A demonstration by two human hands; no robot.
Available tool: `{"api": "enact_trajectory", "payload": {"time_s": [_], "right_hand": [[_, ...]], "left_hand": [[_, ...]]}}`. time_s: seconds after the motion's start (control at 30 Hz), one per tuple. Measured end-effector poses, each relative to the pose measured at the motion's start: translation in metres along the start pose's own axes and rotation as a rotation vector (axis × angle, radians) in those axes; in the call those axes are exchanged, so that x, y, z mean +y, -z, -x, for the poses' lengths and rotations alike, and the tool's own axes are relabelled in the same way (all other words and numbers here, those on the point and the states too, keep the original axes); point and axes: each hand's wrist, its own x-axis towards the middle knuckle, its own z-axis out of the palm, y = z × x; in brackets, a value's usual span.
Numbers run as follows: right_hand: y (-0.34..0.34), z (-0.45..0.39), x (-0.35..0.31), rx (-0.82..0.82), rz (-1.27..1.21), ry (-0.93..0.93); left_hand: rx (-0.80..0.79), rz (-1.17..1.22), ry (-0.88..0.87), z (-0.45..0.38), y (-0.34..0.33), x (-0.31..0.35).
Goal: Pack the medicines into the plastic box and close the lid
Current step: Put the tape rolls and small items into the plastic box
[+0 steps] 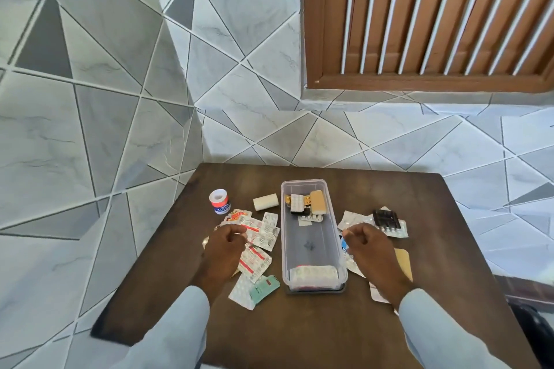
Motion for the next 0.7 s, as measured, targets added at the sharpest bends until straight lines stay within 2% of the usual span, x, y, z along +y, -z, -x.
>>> {"api": "enact_trajectory", "payload": {"time_s": [0.27,0.5,0.7], "right_hand": [[-0.06,-0.029,-0.032,0.027,0.046,-0.072],[-0.134,-0.052,-0.06,0.018,0.111,-0.119],[-0.19,-0.06,-0.089,-0.079,0.119,-0.124]], "left_hand": [[-0.109,0.008,0.007,-0.069,0.04,-0.031],[0.026,-0.066,-0.057,-0.141,0.083,-0.034],[0.027,-0.079,-0.074,-0.187,0.085,-0.034]]}}
